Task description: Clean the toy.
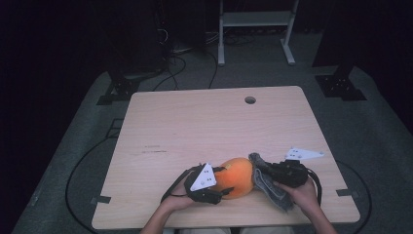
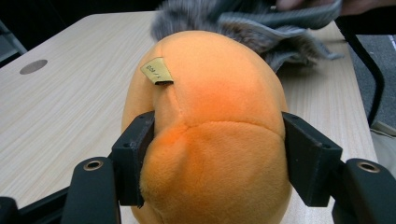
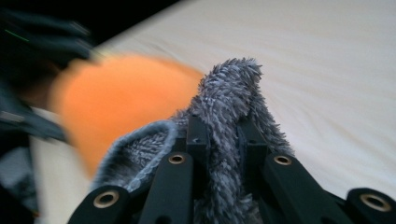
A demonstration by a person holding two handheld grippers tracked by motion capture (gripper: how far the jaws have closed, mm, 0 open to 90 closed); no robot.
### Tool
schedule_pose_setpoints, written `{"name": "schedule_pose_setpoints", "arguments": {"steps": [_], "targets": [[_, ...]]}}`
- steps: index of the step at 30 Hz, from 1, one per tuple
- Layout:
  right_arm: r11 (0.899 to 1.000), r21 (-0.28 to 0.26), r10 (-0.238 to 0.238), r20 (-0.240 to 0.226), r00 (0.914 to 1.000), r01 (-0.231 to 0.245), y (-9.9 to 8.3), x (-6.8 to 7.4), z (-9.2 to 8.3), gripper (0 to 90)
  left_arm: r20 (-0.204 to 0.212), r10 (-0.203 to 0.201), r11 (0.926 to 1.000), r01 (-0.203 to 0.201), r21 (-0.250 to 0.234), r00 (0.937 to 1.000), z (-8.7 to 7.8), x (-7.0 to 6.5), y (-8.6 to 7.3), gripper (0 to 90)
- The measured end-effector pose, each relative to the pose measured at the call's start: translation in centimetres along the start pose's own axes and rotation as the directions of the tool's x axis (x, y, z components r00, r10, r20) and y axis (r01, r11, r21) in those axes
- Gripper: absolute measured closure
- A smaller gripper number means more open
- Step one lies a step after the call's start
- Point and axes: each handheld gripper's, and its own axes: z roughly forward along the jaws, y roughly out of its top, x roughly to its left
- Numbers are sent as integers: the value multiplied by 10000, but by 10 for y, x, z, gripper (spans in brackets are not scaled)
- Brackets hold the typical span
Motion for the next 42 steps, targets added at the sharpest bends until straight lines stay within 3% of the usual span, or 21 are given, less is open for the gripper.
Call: {"name": "schedule_pose_setpoints", "arguments": {"steps": [1, 4, 6, 7, 10, 14, 15, 16, 17, 19, 22, 23, 26, 28, 29, 31, 34, 35, 37, 40, 42], "targets": [[9997, -206, -113, -294, 9995, 107, 3, 3, -1, 780, 32, 47, 10000, -47, -24, 10000, 0, 0, 0, 334], [9994, 64, -353, -270, 9990, 355, 3, 7, 3, 780, 110, 44, 10000, -44, -49, 9999, 0, -1, 0, 316], [9998, 110, -151, -433, 9989, 155, -2, 4, 7, 780, -47, -312, 9995, 312, -64, 9995, -1, 3, 1, 204], [9997, 243, 82, -358, 9993, -73, -5, 1, 7, 780, -200, -853, 9964, 853, -9, 9962, 0, 7, 1, 179], [9992, 363, 172, -371, 9992, -159, -7, -1, 7, 780, -133, -1048, 9944, 1049, 80, 9944, 1, 8, 1, 204], [9981, 608, 121, -38, 9999, -118, -3, -5, 1, 780, -46, -472, 9988, 473, 109, 9989, 1, 3, 0, 312], [9997, 222, -51, -246, 9997, 56, 3, -1, -3, 780, 35, 24, 9999, -24, 112, 10000, 2, -2, 1, 320], [9997, 222, -51, -246, 9997, 56, 3, -1, -3, 780, 35, 24, 9999, -24, 112, 10000, 2, -2, 1, 327], [9995, -124, -285, -769, 9966, 276, 11, 4, -3, 779, 183, 642, 9978, -645, 163, 9978, 3, -7, 2, 331], [9979, 166, -609, -727, 9955, 623, 12, 7, 2, 780, 173, 720, 9972, -723, 185, 9973, 2, -7, 4, 322], [9988, 222, -410, -714, 9966, 427, 6, 3, 5, 780, 1, 200, 9998, -200, 63, 9998, 2, -2, 3, 190], [9994, 330, -76, -656, 9978, 98, 1, -3, 6, 780, -100, -723, 9973, 724, 125, 9973, 4, 4, 3, 170], [9986, 499, 214, -626, 9978, -183, -4, -9, 5, 780, -36, -715, 9974, 716, 100, 9974, 4, 3, 2, 250], [9974, 726, -14, -290, 9996, 35, -2, -10, 1, 780, 40, -277, 9996, 277, 93, 9996, 4, -1, 2, 290], [9994, 350, -38, -431, 9991, 53, 4, -7, -4, 780, 250, 285, 9995, -289, 136, 9993, 4, -5, 2, 324], [9993, 258, -238, -594, 9980, 253, 8, -2, -4, 780, 379, 573, 9983, -578, 125, 9976, 4, -7, 2, 332], [9986, 437, -278, -723, 9970, 310, 6, -3, 2, 780, 413, 566, 9983, -571, 118, 9975, 3, -5, 0, 289], [9984, 559, 115, -770, 9970, -72, 1, -8, 5, 781, 153, -15, 10000, 14, 50, 9999, 2, -1, 0, 235], [9958, 906, 166, -442, 9989, -126, -2, -12, 5, 780, 33, -582, 9982, 581, 150, 9983, 3, 4, 0, 174], [9928, 1197, 33, -89, 10000, -22, -2, -14, 2, 781, 86, -206, 9997, 205, 131, 9998, 2, 3, 0, 260], [9975, 709, 35, -375, 9993, -8, 3, -11, -6, 780, 221, 147, 9998, -149, 104, 9996, 3, -1, -1, 298]]}}
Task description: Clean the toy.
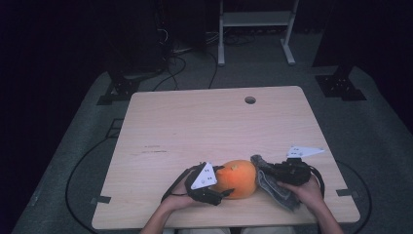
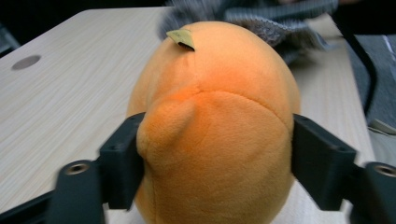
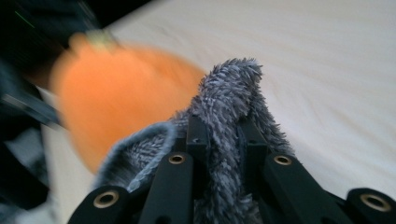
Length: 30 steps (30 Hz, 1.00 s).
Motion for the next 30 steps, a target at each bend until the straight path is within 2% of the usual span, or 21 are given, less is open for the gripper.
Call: {"name": "schedule_pose_setpoints", "arguments": {"steps": [1, 2, 4, 5, 6, 7, 9, 11, 12, 14, 15, 16, 17, 18, 19, 22, 23, 25, 27, 28, 30], "targets": [[9980, -622, -96, -587, 9982, 59, 7, 6, -6, 780, 137, 341, 9994, -340, -10, 9993, 1, -4, 1, 305], [9967, -804, -153, -876, 9960, 82, 10, 8, -6, 780, 182, 473, 9989, -473, 2, 9987, 1, -5, 1, 305], [9989, -428, -214, -865, 9960, 178, 9, 10, 1, 780, 186, 470, 9989, -469, -21, 9987, 0, -5, 1, 258], [9997, -62, -260, -625, 9977, 256, 5, 9, 7, 780, -32, -138, 9999, 138, -53, 9999, 0, 0, 1, 197], [9999, 45, -162, -498, 9986, 165, 1, 6, 10, 780, -32, -138, 9999, 138, -53, 9999, 0, 0, 1, 146], [10000, 45, -4, -402, 9992, 6, -1, 3, 10, 780, -191, -1000, 9948, 1004, 185, 9948, 0, 7, 0, 93], [9999, 142, 12, -195, 9998, -10, 0, 1, 7, 780, -65, -1200, 9923, 1201, 310, 9928, 1, 10, -2, 96], [10000, 94, -19, 163, 9999, 18, 2, 0, -2, 780, 34, -1054, 9938, 1052, 357, 9944, 2, 9, -4, 186], [9994, -333, -111, -51, 9999, 109, 6, 4, -11, 780, 46, -731, 9969, 730, 284, 9973, 3, 6, -5, 275], [9985, -462, -314, -199, 9993, 305, 10, 9, -14, 780, -69, -618, 9976, 620, 296, 9981, 3, 4, -4, 319], [9945, -844, -667, -568, 9962, 618, 17, 22, -16, 780, -223, -467, 9987, 471, 191, 9987, 3, 2, -2, 335], [9945, -844, -667, -568, 9962, 618, 17, 22, -16, 780, -223, -467, 9987, 471, 191, 9987, 3, 2, -2, 345], [9920, -744, -1085, -884, 9902, 1021, 22, 35, -11, 780, -327, -335, 9994, 338, 91, 9989, 4, 0, 0, 356], [9920, -744, -1085, -884, 9902, 1021, 22, 35, -11, 780, -327, -335, 9994, 338, 91, 9989, 4, 0, 0, 359], [9893, -305, -1443, -701, 9871, 1424, 19, 39, -2, 780, -305, -449, 9990, 450, 54, 9985, 4, 1, -1, 363], [9920, -240, -1246, -364, 9915, 1238, 13, 31, 0, 780, -278, -817, 9965, 812, -209, 9963, 4, 3, -1, 376], [9964, -100, -843, 228, 9962, 845, 11, 21, -6, 780, -249, -985, 9945, 976, -374, 9948, 5, 5, 1, 378], [9964, -327, -764, 449, 9961, 779, 11, 21, -14, 781, -301, -948, 9949, 936, -386, 9950, 5, 4, 1, 382], [9946, -661, -788, 173, 9967, 797, 13, 24, -18, 781, -267, -883, 9956, 874, -345, 9957, 6, 4, 1, 384], [9894, -992, -1087, -176, 9939, 1064, 19, 33, -19, 781, -250, -843, 9961, 835, -301, 9961, 6, 3, 1, 385], [9890, -804, -1259, -123, 9920, 1245, 20, 36, -16, 780, -201, -853, 9962, 849, -196, 9962, 5, 5, 0, 384]]}}
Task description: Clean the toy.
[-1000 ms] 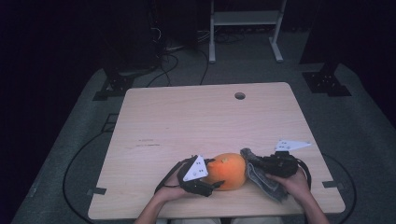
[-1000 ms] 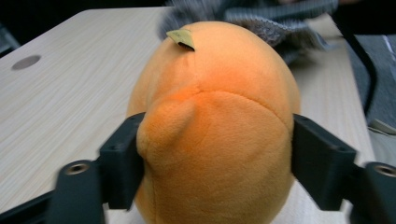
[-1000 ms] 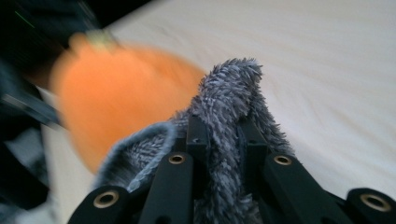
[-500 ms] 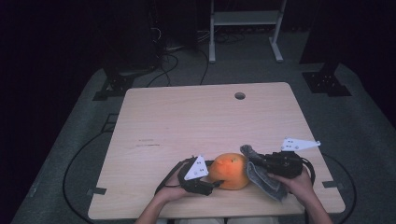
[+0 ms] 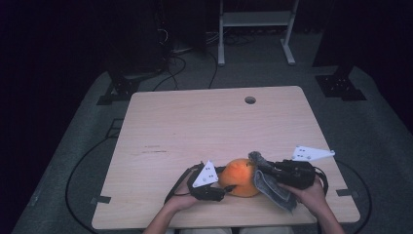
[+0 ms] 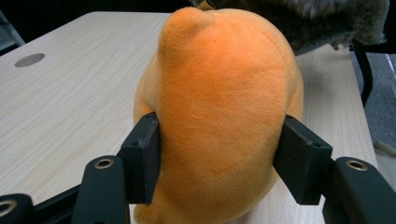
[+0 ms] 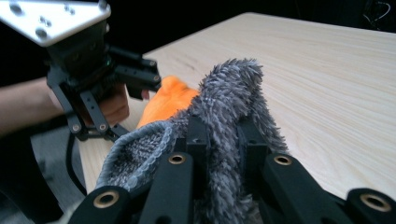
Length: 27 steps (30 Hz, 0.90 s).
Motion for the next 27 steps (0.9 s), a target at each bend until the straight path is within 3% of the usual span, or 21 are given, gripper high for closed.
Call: {"name": "schedule_pose_setpoints", "arguments": {"steps": [1, 3, 4, 7, 9, 13, 14, 16, 17, 18, 19, 21, 24, 27], "targets": [[9992, 388, 62, 82, 9999, -65, -6, -4, 10, 780, 81, -120, 9996, 118, 241, 9999, -2, 6, -4, 383], [9952, 319, 932, -198, 9955, -925, -20, -18, 18, 781, 141, -399, 9984, 393, 408, 9991, -3, 11, -10, 383], [9923, 388, 1181, -99, 9930, -1176, -25, -23, 19, 780, 155, -450, 9981, 443, 430, 9989, -4, 11, -10, 383], [9889, 702, 1279, 429, 9909, -1307, -29, -29, 15, 780, 80, -228, 9977, 222, 638, 9997, -5, 9, -10, 379], [9853, 912, 1397, 535, 9887, -1442, -33, -32, 12, 780, 102, -148, 9978, 141, 655, 9998, -5, 9, -11, 374], [9800, 1385, 1306, 929, 9871, -1427, -36, -36, 11, 780, 145, -422, 9977, 414, 541, 9990, -5, 11, -13, 352], [9804, 1303, 1346, 1056, 9853, -1479, -35, -37, 9, 780, 149, -417, 9978, 409, 524, 9990, -5, 12, -13, 349], [9868, 675, 1415, 807, 9866, -1470, -28, -35, 3, 780, 94, -409, 9982, 404, 434, 9991, -4, 11, -13, 348], [9868, 675, 1415, 807, 9866, -1470, -28, -35, 3, 780, 94, -409, 9982, 404, 434, 9991, -4, 11, -13, 352], [9931, 48, 1170, 245, 9928, -1172, -17, -26, 0, 780, 88, -149, 9993, 146, 351, 9999, -3, 8, -11, 356], [9951, -100, 983, -60, 9951, -984, -14, -21, 1, 780, 81, -14, 9994, 11, 353, 10000, -2, 7, -9, 362], [9980, 318, 557, -191, 9983, -551, -13, -14, 9, 779, 104, 112, 9992, -116, 383, 9999, -1, 5, -8, 371], [9945, 556, 891, -117, 9960, -884, -26, -22, 15, 780, 116, 86, 9993, -90, 372, 9999, -1, 4, -9, 371], [9868, 1249, 931, 862, 9919, -1035, -32, -32, 11, 780, 133, -44, 9995, 40, 299, 9999, -2, 5, -11, 371]]}}
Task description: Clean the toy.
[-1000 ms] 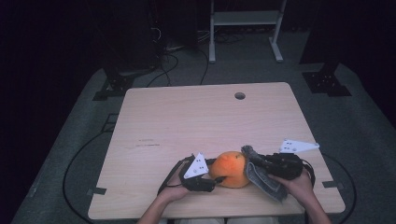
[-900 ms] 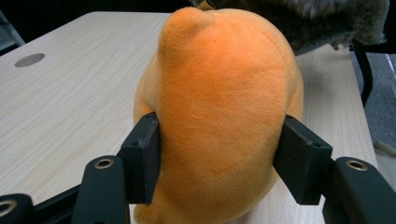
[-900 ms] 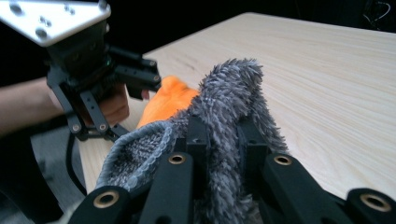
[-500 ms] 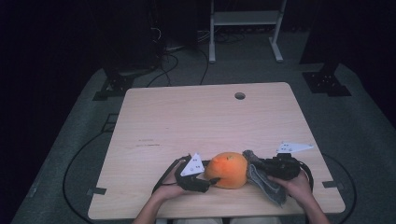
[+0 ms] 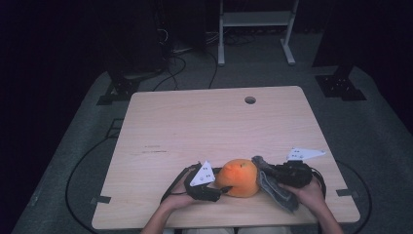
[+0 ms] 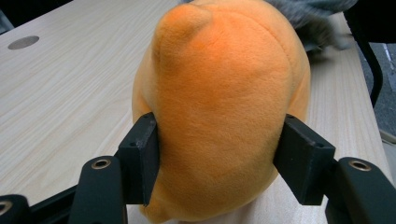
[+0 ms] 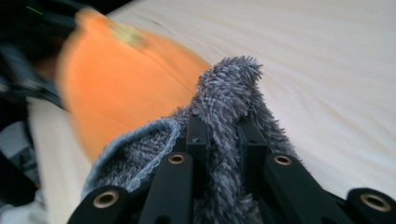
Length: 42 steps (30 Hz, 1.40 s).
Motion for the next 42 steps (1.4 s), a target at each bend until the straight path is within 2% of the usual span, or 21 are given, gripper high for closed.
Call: {"name": "schedule_pose_setpoints", "arguments": {"steps": [3, 5, 7, 8, 11, 13, 14, 16, 19, 20, 21, 22, 23, 26, 28, 30, 33, 37, 38, 41, 42], "targets": [[9999, 137, 12, 174, 9998, -15, -4, -2, -4, 780, -21, -17, 10000, 17, -9, 10000, 0, 0, 0, 370], [9963, -850, -129, -390, 9992, 96, 8, 8, -15, 779, -231, -189, 9998, 187, -87, 9996, 2, 1, 2, 362], [9933, -1141, -256, -541, 9982, 193, 14, 14, -18, 779, -412, -277, 9996, 272, -116, 9988, 3, 0, 4, 351], [9863, -1569, -626, -740, 9953, 503, 26, 27, -21, 779, -543, -363, 9989, 346, -319, 9979, 5, -2, 10, 358], [9820, -1676, -1041, -955, 9900, 871, 35, 42, -19, 779, -626, -224, 9981, 187, -594, 9978, 7, -6, 19, 404], [9817, -1481, -1309, -677, 9891, 1198, 37, 53, -12, 779, -687, -196, 9963, 137, -852, 9974, 7, -10, 28, 409], [9829, -1477, -1161, -335, 9927, 1100, 33, 51, -7, 780, -551, -222, 9977, 186, -648, 9982, 8, -11, 29, 399], [9884, -1316, -839, -578, 9948, 757, 25, 43, -4, 781, -575, -279, 9973, 239, -690, 9980, 10, -10, 23, 324], [9908, -1231, -630, -519, 9967, 563, 15, 35, -1, 781, -485, -781, 9943, 743, -764, 9958, 9, -5, 21, 126], [9912, -1284, -406, -539, 9977, 334, 11, 30, -3, 781, -652, -1288, 9902, 1247, -628, 9895, 10, 2, 19, 97], [9912, -1284, -406, -539, 9977, 334, 11, 30, -3, 781, -652, -1288, 9902, 1247, -628, 9895, 10, 2, 19, 93], [9908, -1275, -501, -433, 9978, 443, 12, 28, -6, 781, -236, -1772, 9828, 1756, -579, 9839, 14, 7, 15, 102], [9907, -1277, -530, -406, 9978, 474, 12, 28, -6, 781, 26, -1710, 9836, 1708, -580, 9853, 16, 7, 13, 146], [9907, -1281, -509, -330, 9982, 463, 14, 28, -6, 780, -300, -1137, 9904, 1109, -819, 9931, 14, 0, 16, 339], [9876, -1504, -487, -204, 9986, 451, 18, 30, -13, 780, -259, -1076, 9904, 1049, -902, 9939, 10, 0, 20, 389], [9786, -1973, -617, -140, 9980, 577, 24, 36, -23, 780, -258, -727, 9911, 694, -1133, 9970, 0, -1, 32, 407], [9668, -2505, -682, -625, 9957, 505, 26, 39, -26, 780, -158, -532, 9924, 512, -1115, 9985, -2, -5, 35, 421], [9751, -2152, -640, -446, 9970, 530, 19, 36, -11, 778, -224, -593, 9942, 570, -914, 9980, -4, -6, 36, 431], [9820, -1828, -452, 177, 9988, 477, 19, 32, -12, 779, -157, -777, 9918, 756, -1034, 9969, -6, -4, 37, 432], [9781, -2021, -443, 320, 9985, 498, 20, 34, -19, 779, -178, -794, 9919, 772, -1008, 9967, -7, -4, 40, 432], [9686, -2358, -803, 45, 9968, 791, 24, 42, -23, 779, -156, -756, 9927, 738, -950, 9970, -5, -5, 41, 431]]}}
